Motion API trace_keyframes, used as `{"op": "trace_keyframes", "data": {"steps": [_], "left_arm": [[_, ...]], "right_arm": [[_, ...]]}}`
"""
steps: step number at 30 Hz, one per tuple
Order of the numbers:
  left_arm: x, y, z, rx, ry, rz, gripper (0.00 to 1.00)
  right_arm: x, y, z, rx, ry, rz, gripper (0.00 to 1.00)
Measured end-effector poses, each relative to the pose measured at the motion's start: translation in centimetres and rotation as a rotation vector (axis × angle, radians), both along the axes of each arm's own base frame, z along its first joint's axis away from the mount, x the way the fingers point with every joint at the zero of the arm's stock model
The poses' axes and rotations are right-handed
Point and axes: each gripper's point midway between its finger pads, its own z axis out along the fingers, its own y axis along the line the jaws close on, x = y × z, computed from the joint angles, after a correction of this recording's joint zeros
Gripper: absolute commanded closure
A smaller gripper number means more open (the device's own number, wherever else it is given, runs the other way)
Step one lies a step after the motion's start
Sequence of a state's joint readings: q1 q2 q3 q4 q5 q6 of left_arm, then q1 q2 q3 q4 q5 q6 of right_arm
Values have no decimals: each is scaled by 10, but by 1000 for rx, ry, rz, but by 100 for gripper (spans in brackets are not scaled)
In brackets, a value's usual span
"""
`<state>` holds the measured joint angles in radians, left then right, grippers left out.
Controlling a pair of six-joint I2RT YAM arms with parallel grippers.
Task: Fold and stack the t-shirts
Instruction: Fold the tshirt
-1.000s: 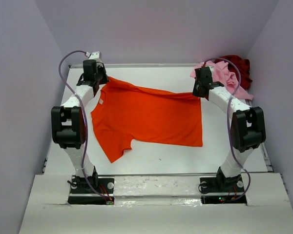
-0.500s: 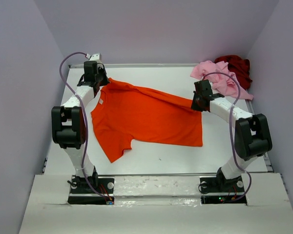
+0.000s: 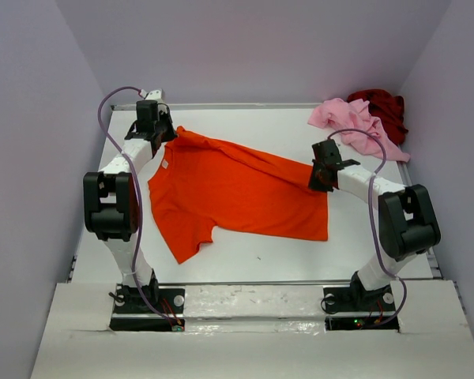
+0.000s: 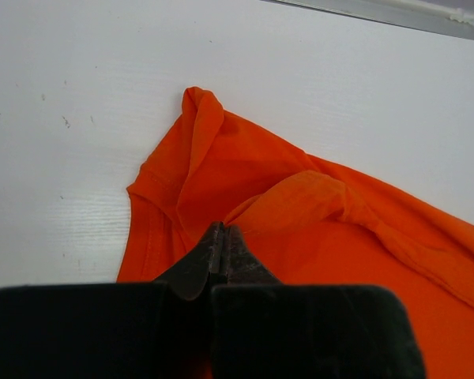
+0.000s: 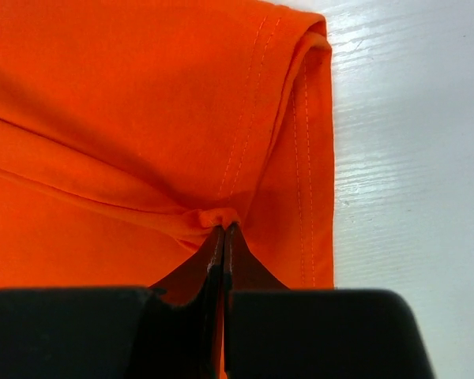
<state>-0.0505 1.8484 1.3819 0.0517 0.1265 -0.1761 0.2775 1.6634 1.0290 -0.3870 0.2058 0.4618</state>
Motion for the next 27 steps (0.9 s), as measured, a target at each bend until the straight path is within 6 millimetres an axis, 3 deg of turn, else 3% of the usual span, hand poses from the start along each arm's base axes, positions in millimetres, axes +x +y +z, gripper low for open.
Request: {"op": "trace_keyframes", "data": {"steps": [5,8,13,17,20,27], "left_arm": [[-2,0,-2,-2,10,-1,100],[-2,-1,-3,-3,14,-3,100],[-3,-1,-4,-2,19,-3,100],[-4,0,-4,-1,23,-2,100],[-6,0,-6,0,33,0,100],[-26,2,-4,-3,99,18,100]], "right_arm": [[2,-8,3,-37,-9,-23,100],[14,-12,21,-69,-42,-37,100],[72,-15,90,-121,-209,-79,100],[95,-20,123,-160,-287,-107,100],[91,-26,121,-188,-273,-115,100],[67,-52,87,-250,-153,-140,100]]}}
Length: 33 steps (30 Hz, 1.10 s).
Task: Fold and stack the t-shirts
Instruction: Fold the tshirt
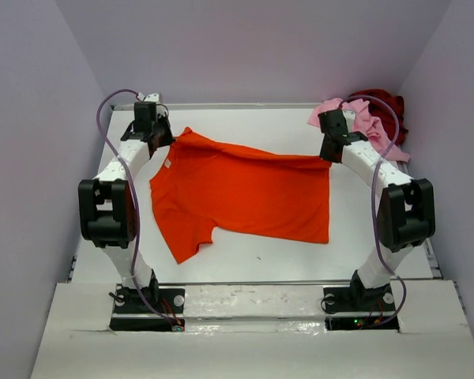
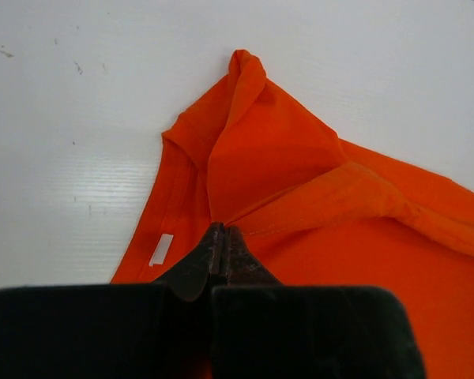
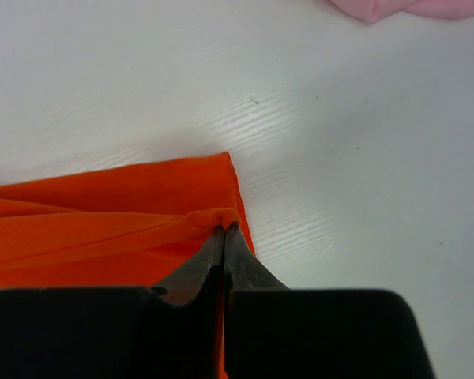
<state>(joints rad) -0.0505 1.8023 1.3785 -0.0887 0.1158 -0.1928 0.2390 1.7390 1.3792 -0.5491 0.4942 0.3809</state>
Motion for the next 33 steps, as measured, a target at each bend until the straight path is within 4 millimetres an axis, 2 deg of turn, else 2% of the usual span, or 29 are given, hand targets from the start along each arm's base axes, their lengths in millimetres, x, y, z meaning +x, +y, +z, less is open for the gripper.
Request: {"op": "trace_keyframes", "data": {"steps": [3,6,9,11,18,23,27,28,29,30,33], "left_arm": [[-12,5,15,12,-18,18,100],[-27,9,39,21,-55,34,100],[-31,10,58,22,-94,41,100],[-32,10,61,22,-100,42,100],[-40,12,41,30,-47,46,100],[-37,13,25,36,-13,49,100],[-40,15,4,47,35,59,100],[-41,16,-1,49,46,60,100],[-42,16,-7,53,62,63,100],[-43,17,-12,56,75,66,100],[-45,18,-24,62,103,70,100]], "right_arm": [[0,-7,0,0,2,-16,100],[0,-9,-2,5,4,-23,100],[-7,-9,-15,11,30,-22,100],[-21,-9,-36,18,84,-19,100],[-51,-1,-75,78,187,-5,100],[-58,3,-85,104,205,-1,100],[-63,4,-90,116,214,-1,100],[-64,5,-91,120,217,-3,84],[-65,6,-92,128,218,-8,76],[-65,6,-92,129,219,-5,60],[-64,8,-92,140,214,-10,47]]}}
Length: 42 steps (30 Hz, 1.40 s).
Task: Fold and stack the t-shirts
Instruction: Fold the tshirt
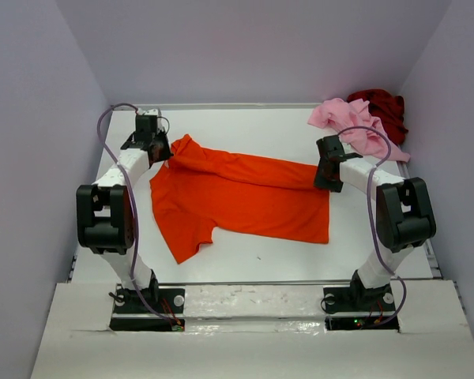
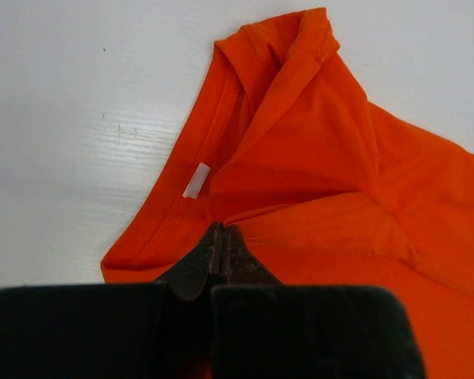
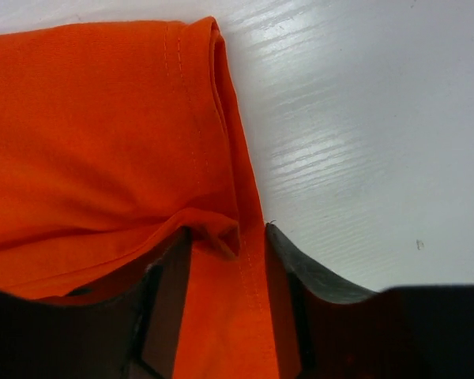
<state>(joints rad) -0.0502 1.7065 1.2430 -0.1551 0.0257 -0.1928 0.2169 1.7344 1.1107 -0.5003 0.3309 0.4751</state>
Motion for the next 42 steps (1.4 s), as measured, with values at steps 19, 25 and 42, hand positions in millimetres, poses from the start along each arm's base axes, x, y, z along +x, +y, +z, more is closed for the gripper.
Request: {"op": "trace_keyframes", "data": {"steps": [19,25,42], "left_arm": [[-1,7,80,-11,-163,64,60],[9,-3,100,-74,-254,45,61],[52,-43,0,-187,-78,-32,61]], "right_arm": [[23,11,32,51,-90,12,43],[42,16,47,67,-132,17,43],[-21,38,38,158,-91,82,47]]}}
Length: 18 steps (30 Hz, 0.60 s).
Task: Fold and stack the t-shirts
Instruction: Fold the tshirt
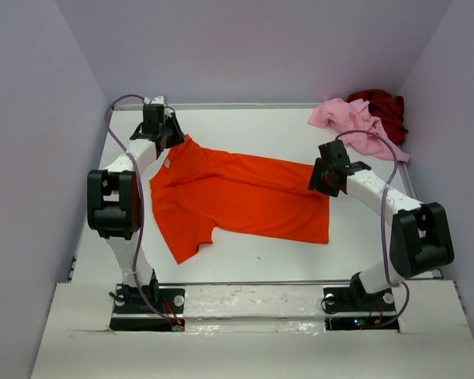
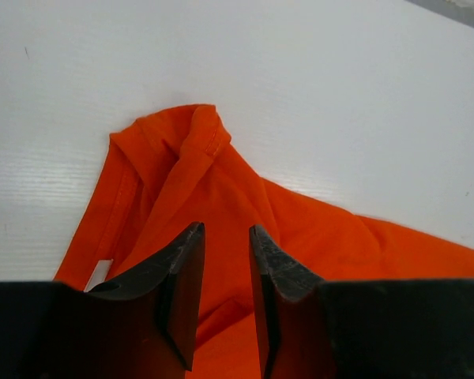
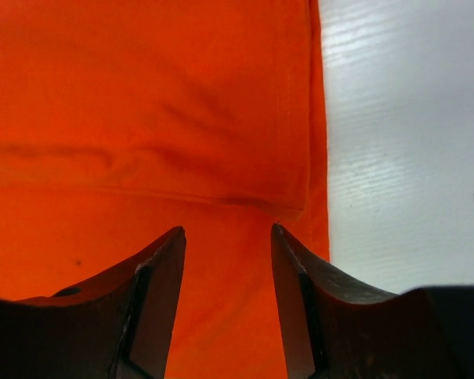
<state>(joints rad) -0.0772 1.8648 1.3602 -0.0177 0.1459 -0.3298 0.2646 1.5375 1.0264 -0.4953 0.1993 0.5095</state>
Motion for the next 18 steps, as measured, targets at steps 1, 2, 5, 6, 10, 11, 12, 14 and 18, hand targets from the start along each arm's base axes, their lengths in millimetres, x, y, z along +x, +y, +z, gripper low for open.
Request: {"op": "trace_keyframes", "data": {"steps": [1,2,5,6,10,11,12,14,18], "left_arm": [[4,-1,4,-3,-12,-2,61],[7,-2,9,-6,-27,-4,61],[14,-3,20,-13,-60,-9,61],[15,-4,21,-14,-63,-11,61],[27,-7,20,-20,-76,-19,61],[31,-9,18,-23,-73,-23,61],[35,-11,14,-26,-69,-26,61],[39,-16,3,-30,-51,-38,61],[38,-31,-24,-36,0,-65,61]], "right_arm": [[-5,3,0,6,1,9,47],[-10,5,0,13,1,18,46],[-22,7,2,23,4,30,46],[-24,7,4,26,2,32,46],[-23,7,23,38,-42,33,44],[-22,7,27,38,-49,33,44],[-18,8,32,39,-60,35,44],[-6,11,38,40,-72,34,45],[17,18,29,35,-62,33,45]]}}
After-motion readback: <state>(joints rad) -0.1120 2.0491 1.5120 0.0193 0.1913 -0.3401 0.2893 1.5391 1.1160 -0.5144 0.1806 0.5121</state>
